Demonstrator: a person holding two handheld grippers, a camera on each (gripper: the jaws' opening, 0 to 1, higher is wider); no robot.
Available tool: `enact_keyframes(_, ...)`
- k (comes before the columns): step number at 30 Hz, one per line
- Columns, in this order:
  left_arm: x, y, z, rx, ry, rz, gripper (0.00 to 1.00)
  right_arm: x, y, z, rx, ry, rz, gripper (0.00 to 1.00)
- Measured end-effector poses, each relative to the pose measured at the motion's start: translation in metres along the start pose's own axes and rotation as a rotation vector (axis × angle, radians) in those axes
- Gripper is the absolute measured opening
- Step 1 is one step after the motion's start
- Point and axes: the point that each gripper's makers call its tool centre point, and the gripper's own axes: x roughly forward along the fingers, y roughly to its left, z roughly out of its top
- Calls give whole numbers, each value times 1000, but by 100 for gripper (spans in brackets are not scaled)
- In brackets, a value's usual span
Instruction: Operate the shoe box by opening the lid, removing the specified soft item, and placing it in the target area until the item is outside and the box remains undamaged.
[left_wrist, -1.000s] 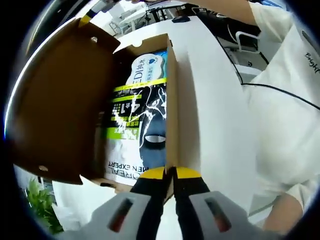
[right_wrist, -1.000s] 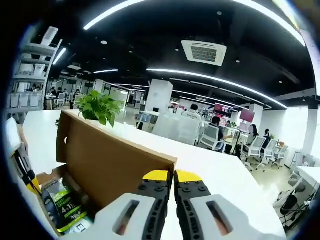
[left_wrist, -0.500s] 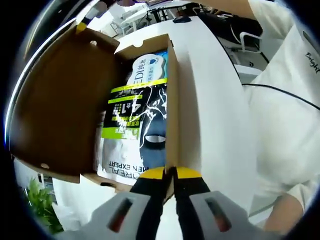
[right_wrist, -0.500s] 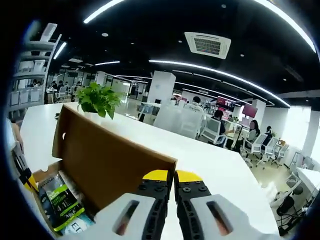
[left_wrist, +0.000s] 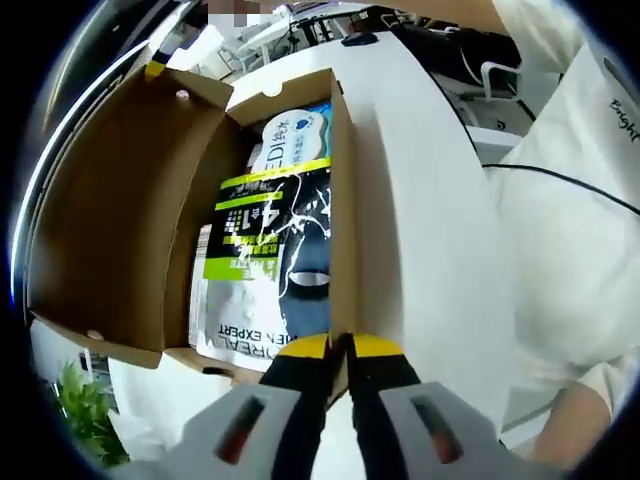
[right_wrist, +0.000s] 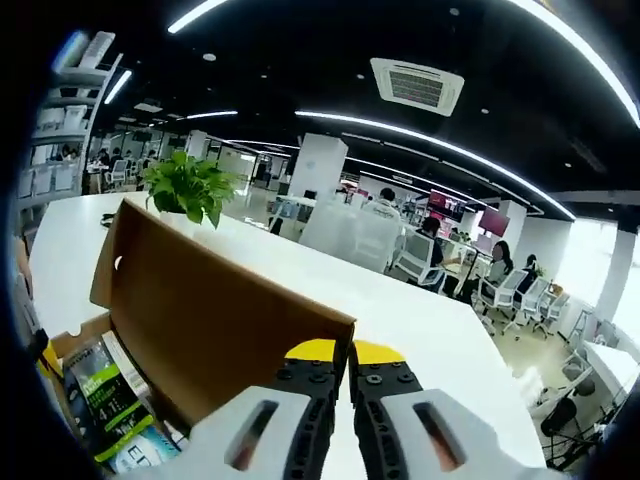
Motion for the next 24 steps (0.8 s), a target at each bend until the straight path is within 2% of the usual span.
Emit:
enact_keyframes(1,0,0,0,-1,-2,0,6,2,0,1,-61,2,-13,1)
enact_keyframes(2,0,0,0,-7,-5,0,6,2,3,0,-66,10,-21,1)
enact_keyframes(5,0,1,1,-13,-2,-3,6,4,4,-2,-26,32,-13,1)
enact_keyframes(9,0,1,1,-19,4,-6,6,5,5,-4,-44,40,-17,2)
enact_keyframes(12,0,1,1,-16,4,-3,6,9,4,-6,14,48,3,1)
enact_keyframes(13,0,1,1,-17,4,-2,6,11,4,-8,80,53,18,1)
enact_keyframes(16,0,1,1,-19,5,1,6,22,1,-12,130,66,38,1)
enact_keyframes(19,0,1,1,-21,7,3,6,31,0,-14,145,82,42,0)
enact_keyframes(24,0,1,1,-5,7,4,6,40,0,-17,115,101,32,0)
